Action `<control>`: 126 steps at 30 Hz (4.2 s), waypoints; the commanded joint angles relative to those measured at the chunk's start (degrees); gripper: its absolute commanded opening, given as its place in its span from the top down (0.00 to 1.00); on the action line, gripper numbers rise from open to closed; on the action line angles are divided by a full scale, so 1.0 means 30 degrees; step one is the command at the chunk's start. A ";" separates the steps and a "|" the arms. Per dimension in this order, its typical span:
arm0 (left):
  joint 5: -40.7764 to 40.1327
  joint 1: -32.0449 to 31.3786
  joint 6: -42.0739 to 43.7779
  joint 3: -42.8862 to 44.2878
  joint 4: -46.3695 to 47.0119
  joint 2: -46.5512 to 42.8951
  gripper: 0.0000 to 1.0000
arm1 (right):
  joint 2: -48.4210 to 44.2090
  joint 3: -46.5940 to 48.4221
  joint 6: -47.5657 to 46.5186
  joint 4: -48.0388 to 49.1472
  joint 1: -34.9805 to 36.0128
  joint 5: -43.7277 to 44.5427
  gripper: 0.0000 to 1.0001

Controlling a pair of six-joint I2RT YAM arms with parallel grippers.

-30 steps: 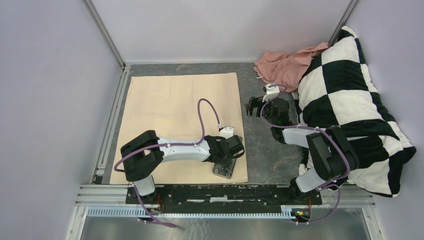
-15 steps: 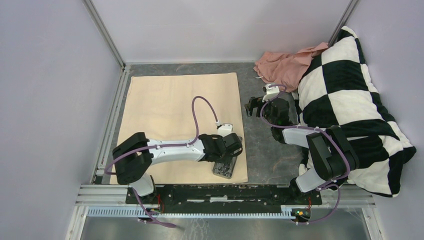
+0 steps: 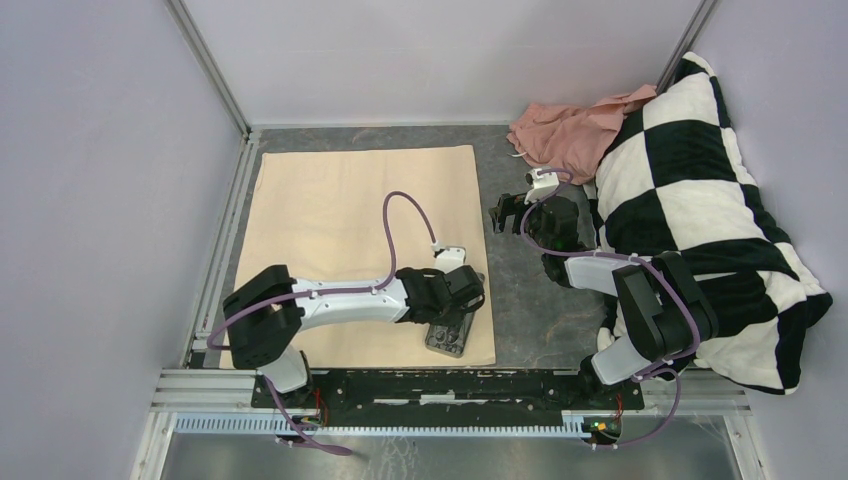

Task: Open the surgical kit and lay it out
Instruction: Pick up the medical item from the container, then place the medical item in the surgical kit.

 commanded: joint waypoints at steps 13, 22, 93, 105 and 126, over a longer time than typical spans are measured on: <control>0.1071 0.0475 0.1547 0.0886 0.1160 0.1925 0.82 | 0.0138 0.0636 0.0068 0.0648 -0.0096 -0.0199 0.03; 0.1159 0.0473 0.1514 0.0695 0.1259 0.1642 0.70 | 0.0227 0.0692 0.0119 0.0651 -0.0078 -0.0344 0.03; -0.4173 0.8423 1.0353 1.9862 -0.0336 1.3606 0.98 | 0.0400 0.0687 0.0579 0.0366 -0.1543 0.0450 0.02; -0.3532 0.8738 0.9992 2.1235 -0.0468 1.5471 0.98 | 0.0901 0.0898 0.1182 0.0420 -0.2145 -0.0209 0.02; -0.3054 0.8899 0.8356 2.2448 -0.0978 1.6754 0.91 | 0.1345 0.1161 0.1493 0.0472 -0.2254 -0.0771 0.02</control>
